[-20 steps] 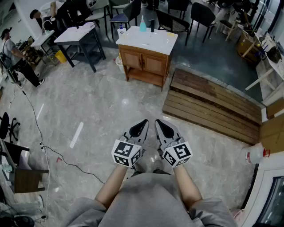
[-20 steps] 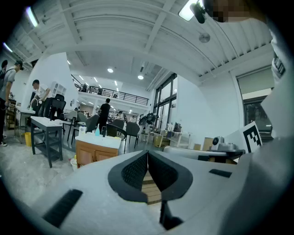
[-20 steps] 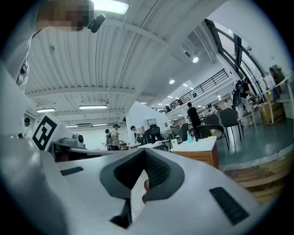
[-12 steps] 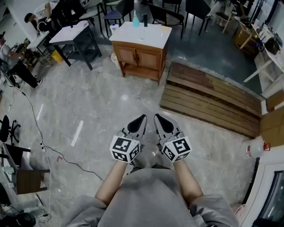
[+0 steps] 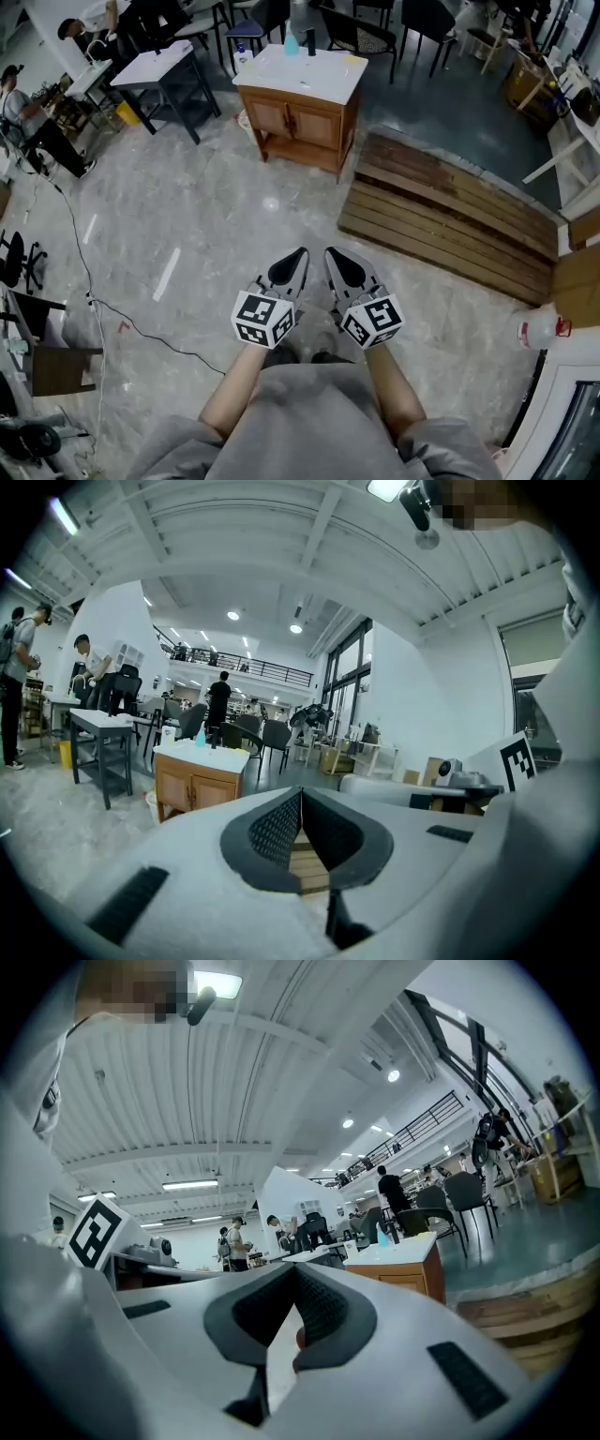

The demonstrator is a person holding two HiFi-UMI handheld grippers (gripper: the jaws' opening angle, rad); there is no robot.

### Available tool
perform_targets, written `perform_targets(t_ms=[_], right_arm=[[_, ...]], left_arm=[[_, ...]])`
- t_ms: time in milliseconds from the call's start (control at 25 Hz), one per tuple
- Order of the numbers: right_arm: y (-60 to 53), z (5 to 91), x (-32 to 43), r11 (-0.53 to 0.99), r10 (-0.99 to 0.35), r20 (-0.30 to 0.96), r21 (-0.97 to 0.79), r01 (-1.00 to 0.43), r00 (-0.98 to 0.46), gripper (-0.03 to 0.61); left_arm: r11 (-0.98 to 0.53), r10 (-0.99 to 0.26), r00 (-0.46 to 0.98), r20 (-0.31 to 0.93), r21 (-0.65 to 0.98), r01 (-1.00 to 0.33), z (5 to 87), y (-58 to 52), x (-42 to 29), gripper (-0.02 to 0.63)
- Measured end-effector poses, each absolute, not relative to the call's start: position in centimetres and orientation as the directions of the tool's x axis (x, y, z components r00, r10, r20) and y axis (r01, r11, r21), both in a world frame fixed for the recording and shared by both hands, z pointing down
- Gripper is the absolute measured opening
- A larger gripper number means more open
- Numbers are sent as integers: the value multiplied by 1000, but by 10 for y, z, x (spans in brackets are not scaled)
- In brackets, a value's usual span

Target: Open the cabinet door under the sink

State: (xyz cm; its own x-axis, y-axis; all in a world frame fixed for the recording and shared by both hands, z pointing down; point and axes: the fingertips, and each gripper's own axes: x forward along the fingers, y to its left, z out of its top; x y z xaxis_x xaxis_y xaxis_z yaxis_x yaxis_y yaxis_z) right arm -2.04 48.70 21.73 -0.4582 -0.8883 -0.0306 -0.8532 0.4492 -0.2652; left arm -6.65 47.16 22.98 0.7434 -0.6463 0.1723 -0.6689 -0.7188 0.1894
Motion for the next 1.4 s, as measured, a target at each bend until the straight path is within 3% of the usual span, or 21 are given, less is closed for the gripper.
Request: perform_targets(t_ms=[640,1400], right_arm=[[385,238,-17,424,-894,12,-303,-853,-448,8],[230,251,-93,372,-909,76,-295,-880,-410,8]], left_arm=[[-709,-652,734,189,191,-679,242,369,-66,12],[-729,-603,775,188,266,-631,256,216,-138,12]])
